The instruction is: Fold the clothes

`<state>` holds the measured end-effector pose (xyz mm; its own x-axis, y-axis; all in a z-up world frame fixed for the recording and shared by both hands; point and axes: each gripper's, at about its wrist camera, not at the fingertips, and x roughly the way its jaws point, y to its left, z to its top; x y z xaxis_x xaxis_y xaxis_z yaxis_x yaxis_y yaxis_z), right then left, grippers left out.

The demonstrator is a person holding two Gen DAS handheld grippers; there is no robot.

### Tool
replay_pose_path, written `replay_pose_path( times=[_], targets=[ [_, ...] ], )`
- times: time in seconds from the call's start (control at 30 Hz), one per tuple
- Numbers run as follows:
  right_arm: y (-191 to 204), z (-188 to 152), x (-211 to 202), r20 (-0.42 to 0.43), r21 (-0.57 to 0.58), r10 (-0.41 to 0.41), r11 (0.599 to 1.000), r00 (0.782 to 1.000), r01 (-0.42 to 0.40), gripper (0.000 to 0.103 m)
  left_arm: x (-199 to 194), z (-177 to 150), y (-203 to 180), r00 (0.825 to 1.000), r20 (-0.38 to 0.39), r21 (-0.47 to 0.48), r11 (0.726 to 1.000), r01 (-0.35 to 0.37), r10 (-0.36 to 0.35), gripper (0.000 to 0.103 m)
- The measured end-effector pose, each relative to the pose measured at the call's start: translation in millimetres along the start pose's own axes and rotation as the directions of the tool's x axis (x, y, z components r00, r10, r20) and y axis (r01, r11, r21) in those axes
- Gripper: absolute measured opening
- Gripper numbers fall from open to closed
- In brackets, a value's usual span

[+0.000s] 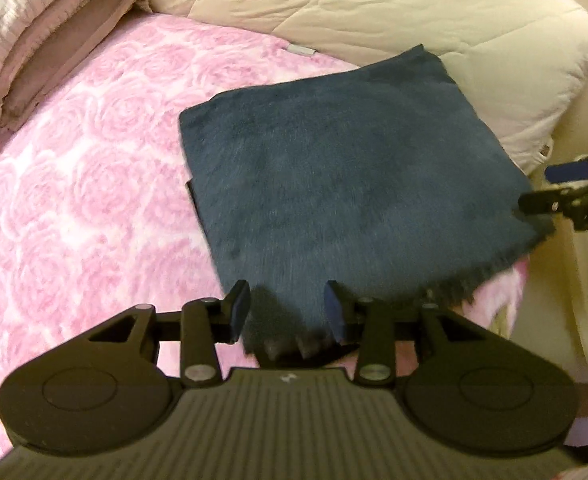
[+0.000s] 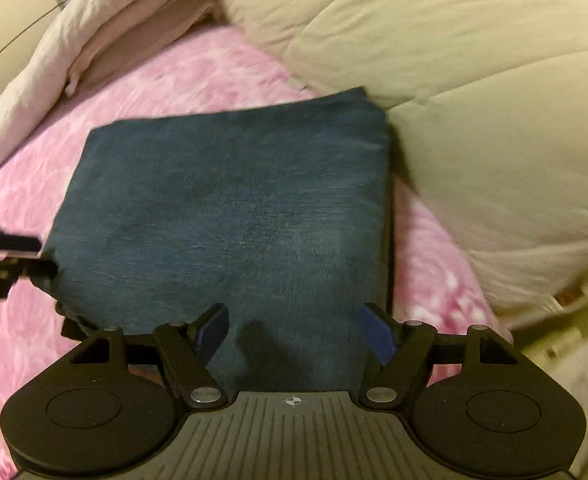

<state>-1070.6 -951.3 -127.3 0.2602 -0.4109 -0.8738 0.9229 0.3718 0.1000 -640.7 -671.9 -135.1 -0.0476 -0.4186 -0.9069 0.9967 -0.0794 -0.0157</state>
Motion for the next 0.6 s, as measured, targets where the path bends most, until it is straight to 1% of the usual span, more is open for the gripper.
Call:
replay_pose_path(
  times=[0.07, 0.13, 0.17, 0.2, 0.23, 0.27, 0.33, 0.4, 0.5, 0.6],
  targets=[
    [8.7, -9.5, -18.7, 0.018, 0.022, -0.017, 1.000, 1.000, 0.017, 0.076, -14.9, -15.2, 0.6, 1.000, 0.010, -0.003, 1.000, -0.002, 0.002, 0.042],
    [19.1, -20.7, -34.9, 0.028, 0.038, -0.035, 0.999, 0.999, 0.034, 0.076, -26.8, -29.2, 1.2, 1.000, 0.019, -0.018, 1.000, -0.004, 0.004, 0.049],
    [24.8, -26.3, -42.7, 0.035, 0.040, -0.052, 0.998, 0.998, 0.051, 0.077, -32.3, -36.5, 1.5, 1.000, 0.023, -0.028, 1.000, -0.003, 0.004, 0.050],
    [30.3, -31.6, -50.0, 0.041, 0.043, -0.070, 0.997, 0.997, 0.068, 0.077, -37.1, -43.3, 1.4, 1.000, 0.026, -0.039, 0.999, -0.004, 0.005, 0.054],
    [35.4, -36.8, -56.3, 0.046, 0.049, -0.086, 0.995, 0.995, 0.084, 0.081, -41.8, -50.1, 1.3, 1.000, 0.029, -0.051, 0.999, -0.006, 0.007, 0.061],
    [39.8, -41.9, -61.6, 0.049, 0.056, -0.100, 0.994, 0.994, 0.097, 0.085, -46.4, -55.6, 0.8, 0.999, 0.033, -0.064, 0.998, -0.009, 0.011, 0.066],
    [49.3, -51.8, -72.0, 0.053, 0.063, -0.127, 0.990, 0.990, 0.124, 0.087, -56.8, -67.3, -0.8, 0.999, 0.044, -0.090, 0.996, -0.018, 0.022, 0.086],
    [58.1, -60.4, -80.2, 0.052, 0.060, -0.143, 0.988, 0.988, 0.140, 0.087, -66.6, -76.8, -3.2, 0.998, 0.049, -0.102, 0.994, -0.029, 0.034, 0.090],
    [67.0, -73.1, -93.0, 0.048, 0.081, -0.139, 0.987, 0.989, 0.135, 0.087, -81.1, -90.8, -9.2, 0.998, 0.050, -0.117, 0.993, -0.033, 0.039, 0.093],
    [71.2, -83.4, -105.1, 0.033, 0.126, -0.142, 0.983, 0.989, 0.137, 0.087, -95.3, -102.6, -14.4, 0.997, 0.061, -0.134, 0.990, -0.030, 0.039, 0.093]
  ],
)
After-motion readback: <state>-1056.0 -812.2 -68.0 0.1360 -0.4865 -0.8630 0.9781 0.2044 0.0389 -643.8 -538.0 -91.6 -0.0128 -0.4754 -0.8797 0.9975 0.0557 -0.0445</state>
